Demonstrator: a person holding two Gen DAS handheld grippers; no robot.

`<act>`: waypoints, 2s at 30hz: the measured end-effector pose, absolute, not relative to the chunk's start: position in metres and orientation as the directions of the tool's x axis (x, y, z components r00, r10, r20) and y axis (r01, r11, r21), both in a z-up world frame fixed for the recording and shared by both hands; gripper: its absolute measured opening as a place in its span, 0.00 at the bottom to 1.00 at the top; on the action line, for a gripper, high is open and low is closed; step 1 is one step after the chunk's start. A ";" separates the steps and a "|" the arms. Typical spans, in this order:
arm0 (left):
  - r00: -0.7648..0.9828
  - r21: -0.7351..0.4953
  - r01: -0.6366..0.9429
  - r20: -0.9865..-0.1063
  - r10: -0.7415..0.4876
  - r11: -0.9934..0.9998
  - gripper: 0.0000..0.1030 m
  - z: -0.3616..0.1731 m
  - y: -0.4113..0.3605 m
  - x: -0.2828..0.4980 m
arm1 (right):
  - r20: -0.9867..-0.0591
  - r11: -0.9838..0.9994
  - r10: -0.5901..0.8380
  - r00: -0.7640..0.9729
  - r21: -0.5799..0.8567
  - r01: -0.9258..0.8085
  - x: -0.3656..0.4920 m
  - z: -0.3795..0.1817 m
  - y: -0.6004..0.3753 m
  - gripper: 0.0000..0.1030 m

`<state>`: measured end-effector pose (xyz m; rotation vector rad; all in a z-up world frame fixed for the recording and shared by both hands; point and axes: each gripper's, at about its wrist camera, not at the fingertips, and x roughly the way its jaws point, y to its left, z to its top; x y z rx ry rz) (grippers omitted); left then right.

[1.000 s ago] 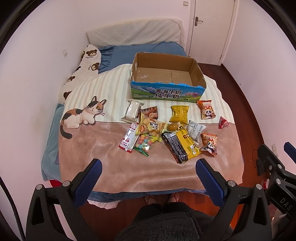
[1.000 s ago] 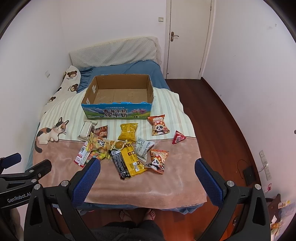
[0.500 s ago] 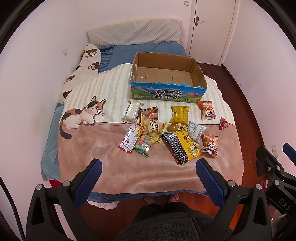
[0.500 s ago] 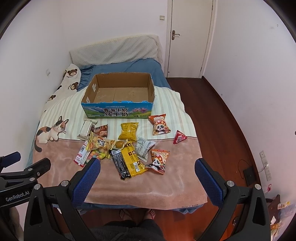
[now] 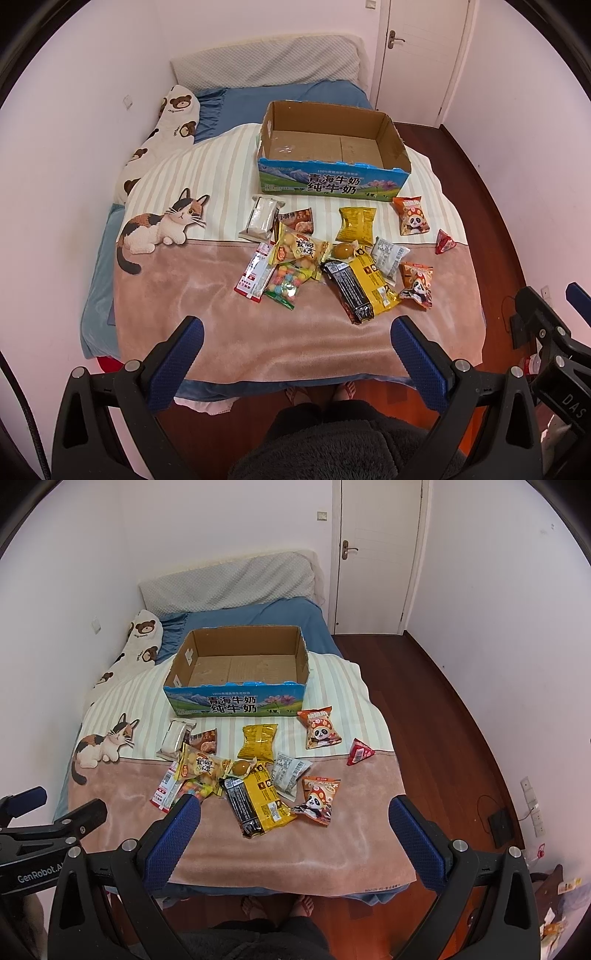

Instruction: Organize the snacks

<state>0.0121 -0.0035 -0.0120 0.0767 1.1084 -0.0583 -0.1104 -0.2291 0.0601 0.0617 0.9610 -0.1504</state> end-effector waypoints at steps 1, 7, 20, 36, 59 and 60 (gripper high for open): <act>0.446 0.032 0.085 -0.895 -0.009 0.996 1.00 -0.012 -0.003 0.012 | -0.819 0.988 -0.102 0.565 -0.016 0.155 -0.111 0.061 -0.229 1.00; 0.451 0.036 0.086 -0.892 -0.007 0.996 1.00 -0.009 -0.005 0.010 | -0.819 0.988 -0.099 0.565 -0.012 0.156 -0.114 0.062 -0.230 1.00; 0.447 0.036 0.088 -0.895 -0.008 0.995 1.00 -0.005 -0.007 0.008 | -0.821 0.988 -0.096 0.563 -0.010 0.155 -0.120 0.063 -0.230 1.00; 0.448 0.040 0.096 -0.894 -0.008 0.995 1.00 -0.003 -0.010 0.012 | -0.823 0.986 -0.095 0.559 0.000 0.167 -0.121 0.062 -0.232 1.00; -0.055 -0.162 -0.044 -0.985 -0.164 0.986 1.00 -0.217 -0.021 0.151 | -0.977 0.922 -0.004 0.215 0.079 0.379 -0.003 -0.122 -0.328 1.00; -0.080 -0.174 -0.053 -0.981 -0.178 0.983 1.00 -0.227 -0.028 0.158 | -0.982 0.919 0.012 0.189 0.085 0.384 0.004 -0.135 -0.336 1.00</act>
